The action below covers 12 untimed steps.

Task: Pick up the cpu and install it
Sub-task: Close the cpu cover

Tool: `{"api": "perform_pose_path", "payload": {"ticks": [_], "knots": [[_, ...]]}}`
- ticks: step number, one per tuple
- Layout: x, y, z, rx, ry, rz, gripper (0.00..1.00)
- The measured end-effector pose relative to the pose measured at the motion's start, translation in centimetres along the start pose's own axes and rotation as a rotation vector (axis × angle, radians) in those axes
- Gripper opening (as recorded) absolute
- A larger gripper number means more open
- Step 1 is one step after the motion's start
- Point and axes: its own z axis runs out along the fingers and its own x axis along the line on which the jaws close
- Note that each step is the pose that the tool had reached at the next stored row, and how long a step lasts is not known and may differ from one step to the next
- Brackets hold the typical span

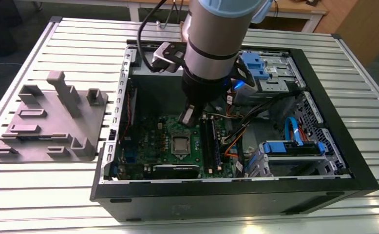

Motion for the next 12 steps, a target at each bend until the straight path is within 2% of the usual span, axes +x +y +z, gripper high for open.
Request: {"api": "perform_pose_path", "payload": {"ticks": [8, 12], "knots": [[0.62, 0.93, 1.25, 0.0000, 0.0002, 0.000, 0.10], [0.95, 1.14, 1.40, 0.0000, 0.0002, 0.000, 0.10]]}}
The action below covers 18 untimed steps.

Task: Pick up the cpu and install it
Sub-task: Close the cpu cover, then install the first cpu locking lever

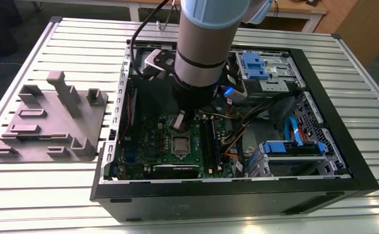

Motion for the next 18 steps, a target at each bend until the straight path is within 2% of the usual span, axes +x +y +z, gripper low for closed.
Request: {"api": "perform_pose_path", "payload": {"ticks": [5, 18], "knots": [[0.87, -0.38, -0.02, 0.0001, 0.0001, 0.000, 0.10], [0.92, -0.41, -0.02, 0.0000, -0.0002, 0.000, 0.10]]}}
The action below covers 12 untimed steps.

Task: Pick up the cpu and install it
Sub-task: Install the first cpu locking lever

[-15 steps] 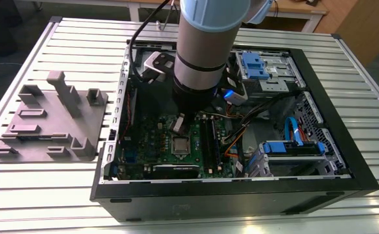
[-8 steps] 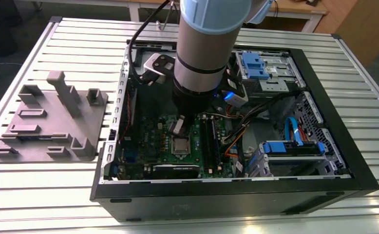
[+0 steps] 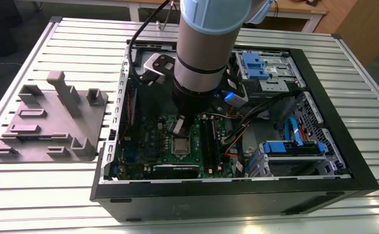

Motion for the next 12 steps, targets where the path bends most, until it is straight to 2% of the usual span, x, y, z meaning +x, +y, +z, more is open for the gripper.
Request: {"api": "perform_pose_path", "payload": {"ticks": [2, 5, 7, 10, 12], "knots": [[0.01, 0.00, -0.06, -0.0005, -0.0008, 0.000, 0.10], [-0.01, 0.04, -0.61, -0.0007, -0.0012, 0.000, 0.10], [-0.02, 0.11, -1.57, -0.0008, -0.0014, 0.000, 0.10], [-0.04, 0.14, -2.03, -0.0008, -0.0013, 0.000, 0.10], [-0.04, 0.15, -2.09, -0.0007, -0.0016, 0.000, 0.10]]}}
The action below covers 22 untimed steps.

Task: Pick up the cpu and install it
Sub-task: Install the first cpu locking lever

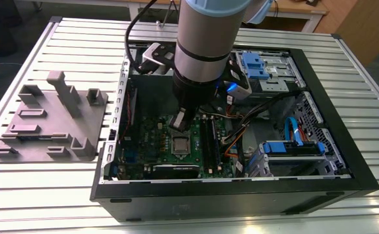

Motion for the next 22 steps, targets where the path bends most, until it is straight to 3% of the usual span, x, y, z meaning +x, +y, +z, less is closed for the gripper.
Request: {"api": "perform_pose_path", "payload": {"ticks": [11, 22], "knots": [[-0.23, 0.08, 0.02, 0.0000, 0.0002, 0.000, 0.10], [-0.99, 0.40, 0.05, -0.0011, -0.0026, 0.000, 0.10]]}}
